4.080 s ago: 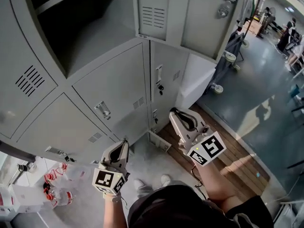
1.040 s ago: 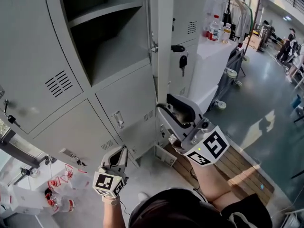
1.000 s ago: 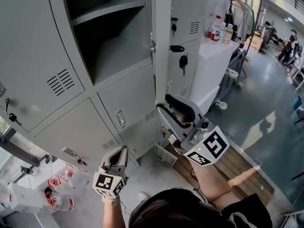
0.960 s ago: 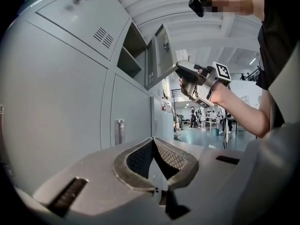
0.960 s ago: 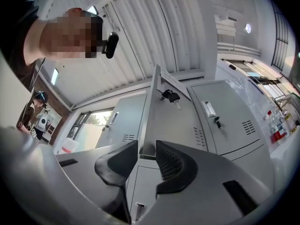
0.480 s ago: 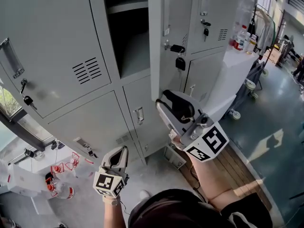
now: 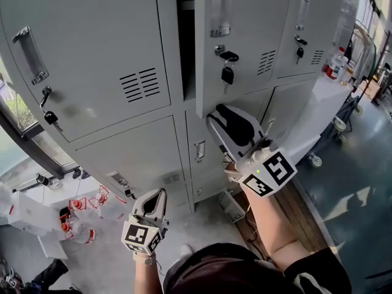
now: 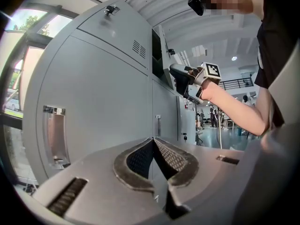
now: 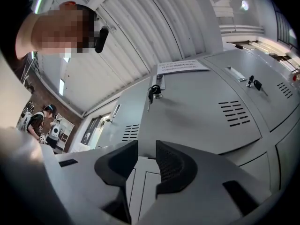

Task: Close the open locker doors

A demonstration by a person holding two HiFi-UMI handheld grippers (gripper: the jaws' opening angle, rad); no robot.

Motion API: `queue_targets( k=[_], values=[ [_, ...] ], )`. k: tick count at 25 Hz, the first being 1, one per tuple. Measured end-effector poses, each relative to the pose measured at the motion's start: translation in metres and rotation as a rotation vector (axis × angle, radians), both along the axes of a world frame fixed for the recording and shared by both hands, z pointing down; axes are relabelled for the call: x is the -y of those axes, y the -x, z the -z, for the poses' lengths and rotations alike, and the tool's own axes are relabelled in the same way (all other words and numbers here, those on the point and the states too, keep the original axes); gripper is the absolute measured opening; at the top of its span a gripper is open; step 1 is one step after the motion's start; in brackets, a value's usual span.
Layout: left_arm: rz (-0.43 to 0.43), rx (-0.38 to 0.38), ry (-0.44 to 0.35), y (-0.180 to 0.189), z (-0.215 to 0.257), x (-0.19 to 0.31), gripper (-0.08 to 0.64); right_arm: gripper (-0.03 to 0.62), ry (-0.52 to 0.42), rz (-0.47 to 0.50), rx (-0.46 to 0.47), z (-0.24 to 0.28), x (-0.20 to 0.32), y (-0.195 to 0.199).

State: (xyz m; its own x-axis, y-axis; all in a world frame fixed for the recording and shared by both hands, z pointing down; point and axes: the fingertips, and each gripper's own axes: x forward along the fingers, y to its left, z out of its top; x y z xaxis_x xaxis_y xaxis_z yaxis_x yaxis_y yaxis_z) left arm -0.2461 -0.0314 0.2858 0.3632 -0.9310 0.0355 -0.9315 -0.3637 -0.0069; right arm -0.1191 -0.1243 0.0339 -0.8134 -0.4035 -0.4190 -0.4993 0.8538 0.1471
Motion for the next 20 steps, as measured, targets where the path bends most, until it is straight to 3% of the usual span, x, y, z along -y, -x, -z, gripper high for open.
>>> queue_targets(
  k=[9, 20],
  values=[
    [0.097, -0.012, 0.007, 0.033, -0.006, -0.004, 0.017, 0.141, 0.048, 0.002, 0.039, 0.002, 0.034, 0.03],
    [0.111, -0.01, 0.025, 0.039, -0.013, -0.003, 0.017, 0.09, 0.095, -0.046, 0.048, 0.005, 0.051, 0.04]
  ],
)
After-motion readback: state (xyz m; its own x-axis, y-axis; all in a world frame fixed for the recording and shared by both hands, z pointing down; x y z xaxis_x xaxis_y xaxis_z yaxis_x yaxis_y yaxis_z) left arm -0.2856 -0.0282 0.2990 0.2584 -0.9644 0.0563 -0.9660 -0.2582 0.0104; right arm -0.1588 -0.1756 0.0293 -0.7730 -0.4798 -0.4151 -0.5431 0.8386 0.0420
